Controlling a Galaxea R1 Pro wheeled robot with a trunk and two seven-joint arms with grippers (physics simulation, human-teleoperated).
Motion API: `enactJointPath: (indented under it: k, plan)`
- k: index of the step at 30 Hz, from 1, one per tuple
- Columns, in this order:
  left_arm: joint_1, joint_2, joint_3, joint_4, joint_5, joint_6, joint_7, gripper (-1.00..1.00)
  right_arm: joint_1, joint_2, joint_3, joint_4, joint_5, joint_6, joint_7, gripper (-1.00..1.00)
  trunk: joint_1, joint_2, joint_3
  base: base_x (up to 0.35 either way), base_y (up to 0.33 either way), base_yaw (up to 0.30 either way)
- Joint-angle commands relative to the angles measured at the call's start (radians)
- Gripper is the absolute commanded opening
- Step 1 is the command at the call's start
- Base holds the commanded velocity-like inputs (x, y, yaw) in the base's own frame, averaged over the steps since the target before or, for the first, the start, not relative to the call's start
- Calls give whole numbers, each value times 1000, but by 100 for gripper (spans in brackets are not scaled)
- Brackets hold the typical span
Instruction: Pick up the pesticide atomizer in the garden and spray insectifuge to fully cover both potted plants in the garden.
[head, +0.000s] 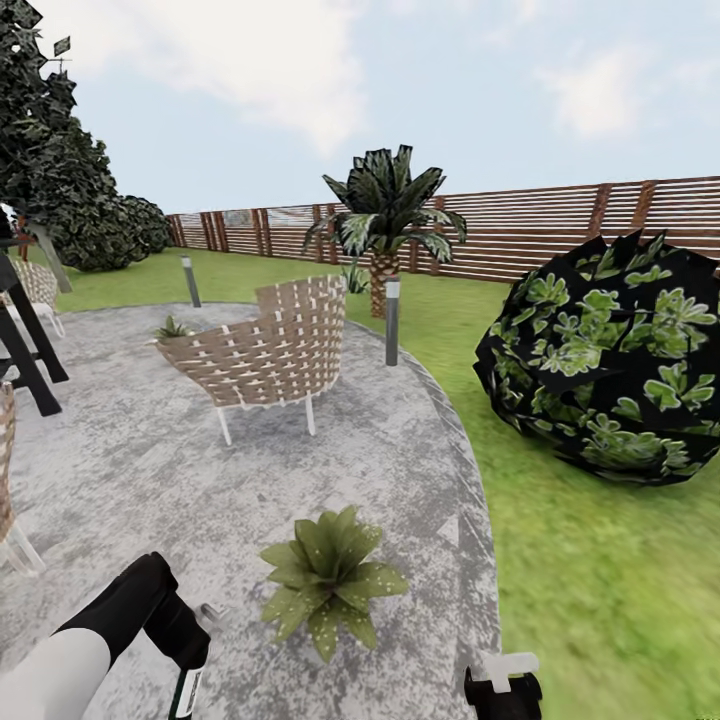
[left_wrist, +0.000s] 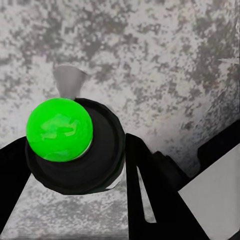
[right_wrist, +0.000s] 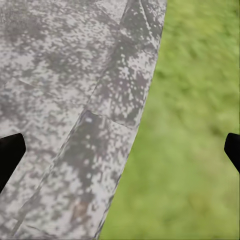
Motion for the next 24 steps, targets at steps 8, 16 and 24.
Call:
enactJointPath:
  k: [8, 16, 24]
  plan:
    - [0, 0, -2, -2, -1, 9, -2, -100, -1, 0, -7, 0, 11, -2, -5, 100, 0, 0, 3, -68, 300, -211]
    - [0, -1, -3, -3, -1, 8, -1, -100, 0, 0, -8, -1, 11, -2, -5, 100, 0, 0, 4, 194, 216, -239]
    - [-2, 3, -2, -3, -1, 7, -3, -100, 0, 0, -8, -1, 11, -2, -5, 100, 0, 0, 4, 73, 11, -262]
